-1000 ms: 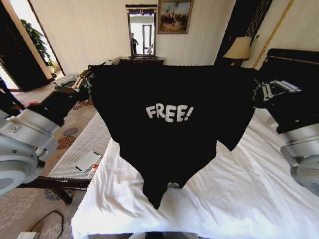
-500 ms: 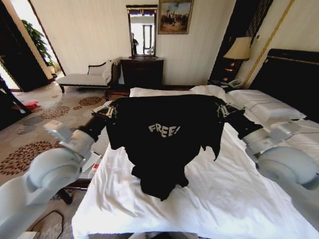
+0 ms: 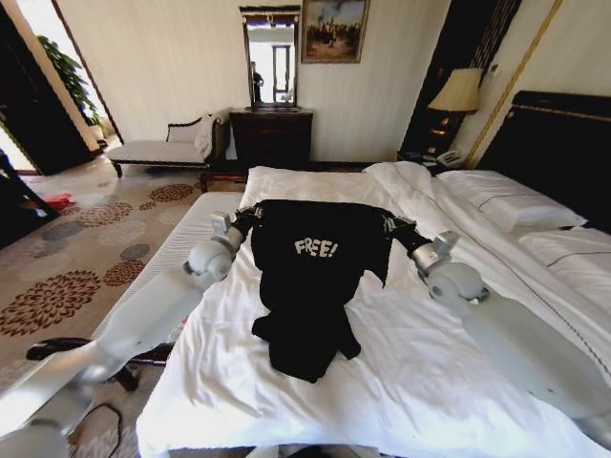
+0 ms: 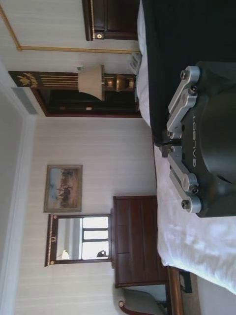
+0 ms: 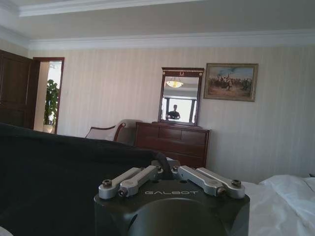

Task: Fold the clothes on the bed.

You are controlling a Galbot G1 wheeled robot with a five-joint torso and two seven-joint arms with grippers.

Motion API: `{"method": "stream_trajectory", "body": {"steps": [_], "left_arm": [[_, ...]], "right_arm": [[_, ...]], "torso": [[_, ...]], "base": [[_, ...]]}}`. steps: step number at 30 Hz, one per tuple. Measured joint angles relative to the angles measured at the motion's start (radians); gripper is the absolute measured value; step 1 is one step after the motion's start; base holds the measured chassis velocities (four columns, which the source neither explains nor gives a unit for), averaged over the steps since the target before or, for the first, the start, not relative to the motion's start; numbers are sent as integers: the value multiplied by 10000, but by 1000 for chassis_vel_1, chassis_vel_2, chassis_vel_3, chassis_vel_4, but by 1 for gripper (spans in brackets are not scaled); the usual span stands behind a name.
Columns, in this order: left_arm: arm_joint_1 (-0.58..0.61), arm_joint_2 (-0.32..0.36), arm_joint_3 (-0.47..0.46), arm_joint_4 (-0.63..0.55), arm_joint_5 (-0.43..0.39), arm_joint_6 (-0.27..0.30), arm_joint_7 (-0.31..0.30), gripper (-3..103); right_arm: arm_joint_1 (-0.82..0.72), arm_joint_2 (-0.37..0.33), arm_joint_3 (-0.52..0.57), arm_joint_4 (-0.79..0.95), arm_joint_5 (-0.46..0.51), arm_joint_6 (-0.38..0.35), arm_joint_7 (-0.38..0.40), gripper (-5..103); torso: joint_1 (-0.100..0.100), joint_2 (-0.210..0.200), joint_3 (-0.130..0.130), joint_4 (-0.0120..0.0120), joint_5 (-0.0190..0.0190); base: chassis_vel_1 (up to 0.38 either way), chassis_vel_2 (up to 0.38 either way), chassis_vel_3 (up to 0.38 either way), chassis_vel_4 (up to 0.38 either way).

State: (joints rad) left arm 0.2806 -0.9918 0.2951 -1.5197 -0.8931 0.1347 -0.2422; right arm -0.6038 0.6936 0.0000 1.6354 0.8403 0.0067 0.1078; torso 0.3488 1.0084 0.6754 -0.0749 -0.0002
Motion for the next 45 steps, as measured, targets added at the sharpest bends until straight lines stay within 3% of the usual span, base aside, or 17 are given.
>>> {"method": "stream_trajectory", "body": {"steps": [3, 4, 8, 9, 14, 19, 22, 24, 31, 36, 45], "left_arm": [[-507, -928, 260, 1695, 448, -282, 353, 1], [-507, -928, 260, 1695, 448, -282, 353, 1], [-1134, -1901, 518, 4057, 988, -739, 857, 1], [-1134, -1901, 518, 4057, 988, -739, 857, 1], [-1539, -3295, 306, 6910, 1913, -1609, 1495, 1], [-1354, -4106, -402, 7621, 2775, -1798, 1612, 1], [-1269, -4578, -964, 7987, 3439, -1797, 1564, 1], [-1384, -4903, -1549, 8550, 3788, -1776, 1500, 1], [-1823, -5392, -2407, 10046, 4498, -1808, 1533, 1], [-1790, -5539, -2601, 10349, 4688, -1802, 1625, 1], [-1821, -6046, -2847, 10794, 5176, -1979, 1800, 1]], "right_arm": [[979, 868, -1030, -1712, -354, 259, -85, 1], [979, 868, -1030, -1712, -354, 259, -85, 1], [1910, 1749, -1840, -3510, -713, 570, -278, 1], [1910, 1749, -1840, -3510, -713, 570, -278, 1], [3145, 2812, -2692, -6077, -1279, 1188, -629, 1], [3710, 3558, -3061, -7374, -1606, 1540, -848, 1], [4073, 4439, -3209, -8490, -1822, 1713, -927, 1], [4311, 5146, -3261, -9286, -2052, 1820, -970, 1], [4616, 5978, -2780, -10828, -2647, 1986, -868, 1], [4666, 6040, -2306, -11350, -2876, 2043, -770, 1], [4728, 5915, -2085, -11778, -3043, 2181, -795, 1]], "torso": [[-2, 0, -2, -5, 7], [-2, 0, -2, -5, 7], [0, 0, -1, 0, 1], [0, 0, -1, 0, 1], [-3, 1, -3, -7, 3], [-2, 1, -2, -6, 0], [-2, 1, -2, -12, 0], [-6, 2, -4, 4, 5], [-4, 1, -3, 2, 1], [-4, 2, -4, -10, 3], [-5, 3, -4, -3, 3]], "base": [[0, 0, 0, 0], [0, 0, 0, 0], [0, 0, 0, 0], [0, 0, 0, 0], [0, 0, 0, 0], [0, 0, 0, 0], [0, 0, 0, 0], [0, 0, 0, 0], [0, 0, 0, 0], [0, 0, 0, 0], [0, 0, 0, 0]]}}
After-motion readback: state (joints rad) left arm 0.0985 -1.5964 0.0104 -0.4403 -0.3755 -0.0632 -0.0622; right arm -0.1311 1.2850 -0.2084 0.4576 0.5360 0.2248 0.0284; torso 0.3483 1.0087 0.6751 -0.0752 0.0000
